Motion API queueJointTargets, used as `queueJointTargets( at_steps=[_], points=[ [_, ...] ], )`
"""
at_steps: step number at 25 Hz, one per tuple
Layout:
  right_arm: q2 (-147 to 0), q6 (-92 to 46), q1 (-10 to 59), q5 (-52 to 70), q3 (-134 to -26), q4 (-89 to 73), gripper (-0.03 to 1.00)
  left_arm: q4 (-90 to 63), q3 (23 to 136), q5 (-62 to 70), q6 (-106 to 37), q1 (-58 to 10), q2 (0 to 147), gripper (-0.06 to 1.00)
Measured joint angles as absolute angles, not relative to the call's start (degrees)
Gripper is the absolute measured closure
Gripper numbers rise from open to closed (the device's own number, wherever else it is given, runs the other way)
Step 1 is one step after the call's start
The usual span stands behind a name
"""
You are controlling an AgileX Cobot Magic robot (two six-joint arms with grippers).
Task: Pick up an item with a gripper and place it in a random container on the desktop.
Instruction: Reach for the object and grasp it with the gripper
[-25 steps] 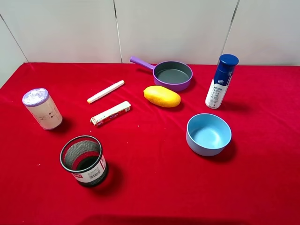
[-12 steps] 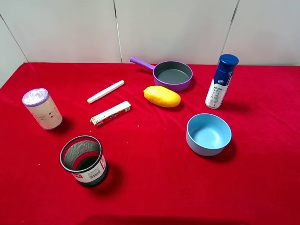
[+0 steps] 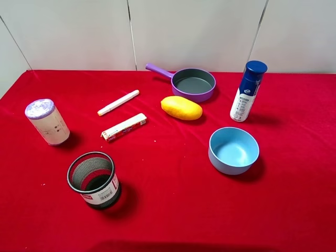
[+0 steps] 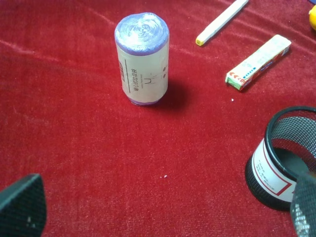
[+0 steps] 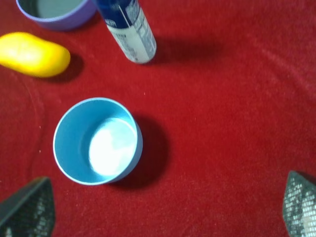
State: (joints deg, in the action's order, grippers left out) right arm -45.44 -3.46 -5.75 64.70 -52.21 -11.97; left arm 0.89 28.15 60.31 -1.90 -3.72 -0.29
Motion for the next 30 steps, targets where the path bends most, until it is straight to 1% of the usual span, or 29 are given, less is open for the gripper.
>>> queueJointTargets(
  at_steps=[12, 22, 25, 30],
  points=[
    [-60.0, -4.2, -5.3, 67.5, -62.2, -12.0, 0.28, 0.9, 28.1, 60.3, -1.9, -3.7, -0.3, -0.04],
    [-73.5, -0.9, 4.9, 69.5, -71.8, -4.3, 0.28, 0.9, 28.1, 60.3, -1.9, -3.7, -0.3, -0.04],
    [-77.6, 0.0, 6.1, 69.7, -75.0, -3.8, 0.28, 0.9, 28.1, 60.3, -1.9, -3.7, -0.3, -0.04],
    [-83.8, 0.5, 6.3, 69.7, -79.6, -3.7, 0.28, 0.9, 28.1, 60.3, -1.9, -3.7, -0.3, -0.04]
  ],
)
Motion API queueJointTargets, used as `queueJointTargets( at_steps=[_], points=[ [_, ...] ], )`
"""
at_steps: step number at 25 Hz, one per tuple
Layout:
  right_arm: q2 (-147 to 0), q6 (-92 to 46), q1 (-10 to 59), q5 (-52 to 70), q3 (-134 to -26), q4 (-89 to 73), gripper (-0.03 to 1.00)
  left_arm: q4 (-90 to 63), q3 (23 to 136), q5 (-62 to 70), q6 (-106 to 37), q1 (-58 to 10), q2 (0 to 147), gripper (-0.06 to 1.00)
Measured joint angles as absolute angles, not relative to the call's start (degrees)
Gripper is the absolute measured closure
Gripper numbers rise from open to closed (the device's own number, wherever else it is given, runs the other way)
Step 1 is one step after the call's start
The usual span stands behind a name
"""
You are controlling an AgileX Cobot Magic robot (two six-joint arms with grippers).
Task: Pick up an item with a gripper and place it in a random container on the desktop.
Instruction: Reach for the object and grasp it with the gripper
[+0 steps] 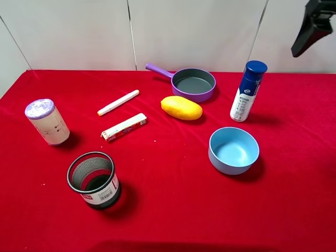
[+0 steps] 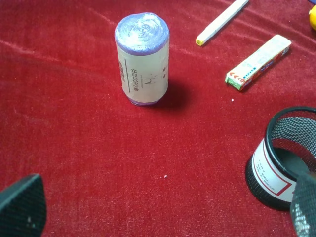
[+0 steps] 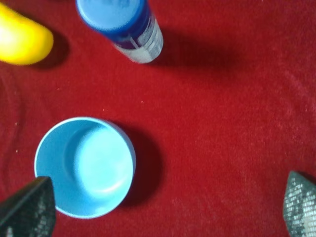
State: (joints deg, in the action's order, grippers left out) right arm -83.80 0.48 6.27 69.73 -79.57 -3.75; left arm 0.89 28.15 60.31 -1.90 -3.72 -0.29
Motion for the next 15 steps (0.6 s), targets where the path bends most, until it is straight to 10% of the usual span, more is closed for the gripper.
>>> queueJointTargets(
  at_steps=[15],
  points=[
    [-98.8, -0.8, 6.3, 69.7, -92.7, -3.8, 0.28, 0.9, 28.1, 60.3, -1.9, -3.7, -0.3, -0.04]
  ],
)
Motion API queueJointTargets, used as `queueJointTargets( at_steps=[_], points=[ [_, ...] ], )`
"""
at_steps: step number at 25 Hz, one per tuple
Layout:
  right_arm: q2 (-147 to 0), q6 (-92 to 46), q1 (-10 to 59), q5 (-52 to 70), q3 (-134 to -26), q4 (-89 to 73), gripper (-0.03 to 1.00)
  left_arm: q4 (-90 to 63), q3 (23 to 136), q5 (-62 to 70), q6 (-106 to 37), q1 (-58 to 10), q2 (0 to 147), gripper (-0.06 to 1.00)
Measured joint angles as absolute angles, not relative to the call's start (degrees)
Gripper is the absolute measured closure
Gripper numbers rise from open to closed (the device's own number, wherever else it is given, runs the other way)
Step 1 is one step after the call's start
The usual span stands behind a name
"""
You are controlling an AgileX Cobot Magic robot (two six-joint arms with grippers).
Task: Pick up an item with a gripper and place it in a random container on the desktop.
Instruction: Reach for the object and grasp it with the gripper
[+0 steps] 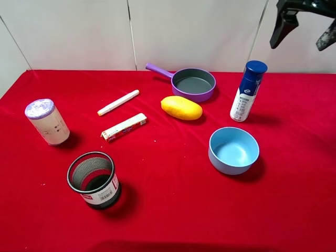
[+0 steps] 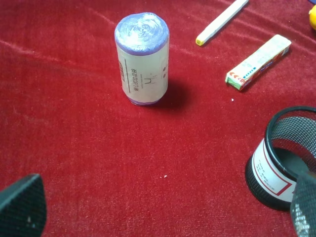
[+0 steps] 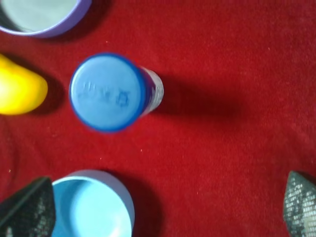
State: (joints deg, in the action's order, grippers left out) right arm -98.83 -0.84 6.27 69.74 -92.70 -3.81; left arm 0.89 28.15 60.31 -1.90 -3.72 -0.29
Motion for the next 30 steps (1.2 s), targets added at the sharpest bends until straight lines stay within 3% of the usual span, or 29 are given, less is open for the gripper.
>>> queueJointTargets(
  at_steps=[30],
  points=[
    [-114.3, -5.4, 11.1, 69.7, -100.8, -6.3, 0.28, 0.9, 28.1, 60.3, -1.9, -3.7, -0.3, -0.04]
  ],
)
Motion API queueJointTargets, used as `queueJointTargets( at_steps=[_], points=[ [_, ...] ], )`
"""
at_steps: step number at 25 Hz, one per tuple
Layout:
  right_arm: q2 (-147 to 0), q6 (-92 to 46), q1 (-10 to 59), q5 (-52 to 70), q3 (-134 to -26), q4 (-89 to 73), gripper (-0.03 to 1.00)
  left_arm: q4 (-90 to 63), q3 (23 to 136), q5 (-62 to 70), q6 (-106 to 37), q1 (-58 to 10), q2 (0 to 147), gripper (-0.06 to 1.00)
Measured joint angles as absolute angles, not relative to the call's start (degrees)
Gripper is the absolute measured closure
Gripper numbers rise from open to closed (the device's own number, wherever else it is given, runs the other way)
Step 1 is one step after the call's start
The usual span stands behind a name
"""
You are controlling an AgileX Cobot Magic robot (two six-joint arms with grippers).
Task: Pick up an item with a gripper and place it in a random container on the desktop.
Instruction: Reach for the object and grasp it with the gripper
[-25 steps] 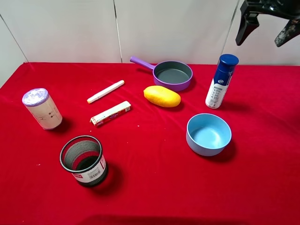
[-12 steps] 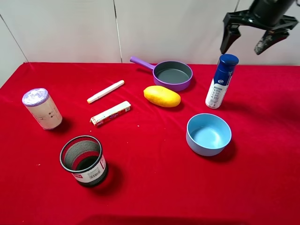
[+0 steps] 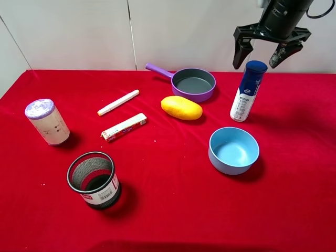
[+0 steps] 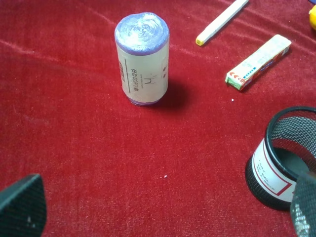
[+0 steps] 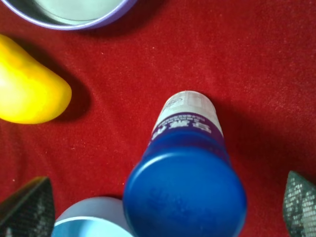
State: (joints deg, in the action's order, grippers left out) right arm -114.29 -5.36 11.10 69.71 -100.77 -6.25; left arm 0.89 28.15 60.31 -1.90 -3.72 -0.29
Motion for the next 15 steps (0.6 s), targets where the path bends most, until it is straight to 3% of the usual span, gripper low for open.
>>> queueJointTargets(
  at_steps=[15],
  points=[
    [-119.8, -5.5, 11.1, 69.7, -100.9, -4.0, 0.28, 0.9, 28.1, 60.3, -1.9, -3.7, -0.3, -0.04]
  ],
)
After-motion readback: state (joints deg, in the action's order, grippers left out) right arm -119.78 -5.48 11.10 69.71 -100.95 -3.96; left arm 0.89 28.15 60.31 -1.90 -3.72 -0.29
